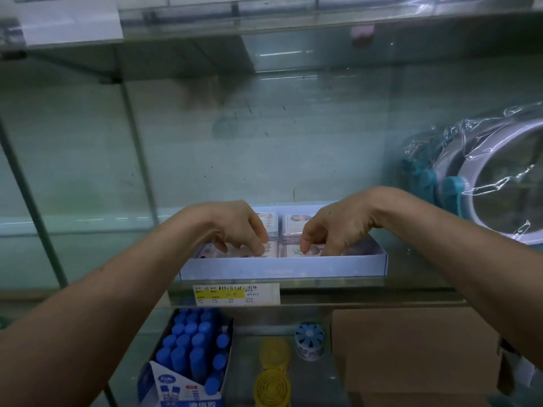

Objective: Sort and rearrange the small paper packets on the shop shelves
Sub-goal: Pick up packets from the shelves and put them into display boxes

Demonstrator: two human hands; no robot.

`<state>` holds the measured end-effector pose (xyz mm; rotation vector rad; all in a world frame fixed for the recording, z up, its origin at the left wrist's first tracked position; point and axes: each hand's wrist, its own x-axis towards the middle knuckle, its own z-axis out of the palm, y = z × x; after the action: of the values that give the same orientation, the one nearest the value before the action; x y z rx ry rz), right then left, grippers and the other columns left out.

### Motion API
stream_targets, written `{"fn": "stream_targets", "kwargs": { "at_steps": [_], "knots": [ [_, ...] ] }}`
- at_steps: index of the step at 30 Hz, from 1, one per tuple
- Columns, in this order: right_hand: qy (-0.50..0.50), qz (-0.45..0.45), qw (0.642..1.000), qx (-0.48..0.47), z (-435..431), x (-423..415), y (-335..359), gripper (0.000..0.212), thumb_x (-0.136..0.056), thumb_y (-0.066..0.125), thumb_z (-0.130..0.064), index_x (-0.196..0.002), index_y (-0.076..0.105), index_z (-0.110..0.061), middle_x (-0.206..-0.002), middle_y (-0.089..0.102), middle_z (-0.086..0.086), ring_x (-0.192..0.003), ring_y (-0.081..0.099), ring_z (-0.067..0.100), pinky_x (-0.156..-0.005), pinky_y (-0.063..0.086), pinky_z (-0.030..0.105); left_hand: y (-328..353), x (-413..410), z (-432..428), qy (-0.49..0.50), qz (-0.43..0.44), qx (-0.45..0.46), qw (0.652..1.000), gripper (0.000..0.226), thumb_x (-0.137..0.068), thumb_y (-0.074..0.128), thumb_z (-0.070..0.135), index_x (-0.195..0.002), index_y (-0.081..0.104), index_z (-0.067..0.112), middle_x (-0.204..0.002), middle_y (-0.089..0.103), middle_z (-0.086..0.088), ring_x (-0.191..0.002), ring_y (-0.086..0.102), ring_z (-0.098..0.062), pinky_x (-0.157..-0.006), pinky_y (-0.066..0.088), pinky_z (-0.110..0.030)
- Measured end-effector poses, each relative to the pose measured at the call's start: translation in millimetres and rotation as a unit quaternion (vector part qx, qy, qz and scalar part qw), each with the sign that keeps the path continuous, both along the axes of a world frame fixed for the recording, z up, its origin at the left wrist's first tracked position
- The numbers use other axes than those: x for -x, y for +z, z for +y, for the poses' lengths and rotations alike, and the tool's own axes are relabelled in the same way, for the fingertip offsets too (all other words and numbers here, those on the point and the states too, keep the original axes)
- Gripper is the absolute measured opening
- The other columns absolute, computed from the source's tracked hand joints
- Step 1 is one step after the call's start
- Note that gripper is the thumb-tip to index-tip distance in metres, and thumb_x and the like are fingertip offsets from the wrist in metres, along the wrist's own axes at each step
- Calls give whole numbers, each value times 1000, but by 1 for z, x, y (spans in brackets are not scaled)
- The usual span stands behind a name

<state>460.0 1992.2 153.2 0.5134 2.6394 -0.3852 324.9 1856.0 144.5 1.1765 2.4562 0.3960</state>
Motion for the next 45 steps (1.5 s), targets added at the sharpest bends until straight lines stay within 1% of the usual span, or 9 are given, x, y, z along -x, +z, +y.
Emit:
{"fn": "stream_targets", "kwargs": {
  "at_steps": [5,16,21,25,31,34,37,41,45],
  "knots": [
    [12,23,1000,-12,-7,4,-3,60,-84,70,-31,-138,45,-28,-147,35,-3,-131,42,27,-107,42,39,0,-2,2,-1,7,21,1000,37,-80,74,26,-116,65,24,-108,55,5,-105,53,-17,-75,47,-27],
    [33,66,997,-22,-9,-5,-7,48,-88,63,-38,-134,51,-30,-140,45,-4,-126,47,20,-109,40,35,1,-4,-2,8,13,18,1000,40,-82,72,19,-121,63,19,-116,60,3,-106,56,-17,-78,49,-26],
    [28,120,992,-10,-9,-6,4,42,-88,64,-36,-129,58,-28,-136,50,-5,-123,48,18,-105,42,34,4,-9,5,18,85,-29,996,38,-86,68,19,-123,62,20,-117,60,-1,-89,56,-15,-74,45,-25],
    [15,131,987,-89,-8,8,1,55,-86,65,-42,-137,49,-29,-145,40,-2,-131,41,22,-111,32,41,-2,-7,7,34,154,-8,988,57,-88,63,22,-141,44,23,-141,48,-4,-119,51,-23,-92,39,-28],
    [7,103,992,-79,-10,16,-8,55,-86,64,-41,-137,50,-23,-141,47,-2,-125,44,21,-105,36,38,-8,-8,10,45,173,49,983,52,-89,59,25,-140,46,26,-138,50,-3,-116,51,-24,-98,42,-34],
    [8,137,986,-94,-15,19,0,50,-89,62,-37,-135,53,-20,-140,49,0,-126,46,22,-108,36,38,-5,-15,10,75,152,-22,985,37,-90,58,19,-127,57,21,-125,57,-6,-107,55,-22,-91,42,-30],
    [5,289,956,-44,-25,18,11,37,-93,58,-22,-128,59,-12,-133,57,2,-121,52,19,-101,38,24,2,-18,3,136,132,-160,969,43,-90,59,16,-133,53,10,-135,55,-9,-121,53,-23,-100,37,-26],
    [-20,451,888,85,-55,25,12,27,-91,53,-9,-113,68,-5,-120,66,7,-112,59,20,-92,44,25,6,-17,-24,249,113,-351,895,46,-87,58,11,-132,52,7,-130,58,-15,-118,56,-30,-101,44,-35],
    [-14,500,846,186,-102,40,-1,25,-90,53,-12,-104,70,1,-113,69,12,-102,63,22,-89,50,32,4,-20,-66,318,118,-424,840,57,-83,58,12,-139,44,10,-131,55,-15,-115,57,-32,-97,48,-40]
  ]
}}
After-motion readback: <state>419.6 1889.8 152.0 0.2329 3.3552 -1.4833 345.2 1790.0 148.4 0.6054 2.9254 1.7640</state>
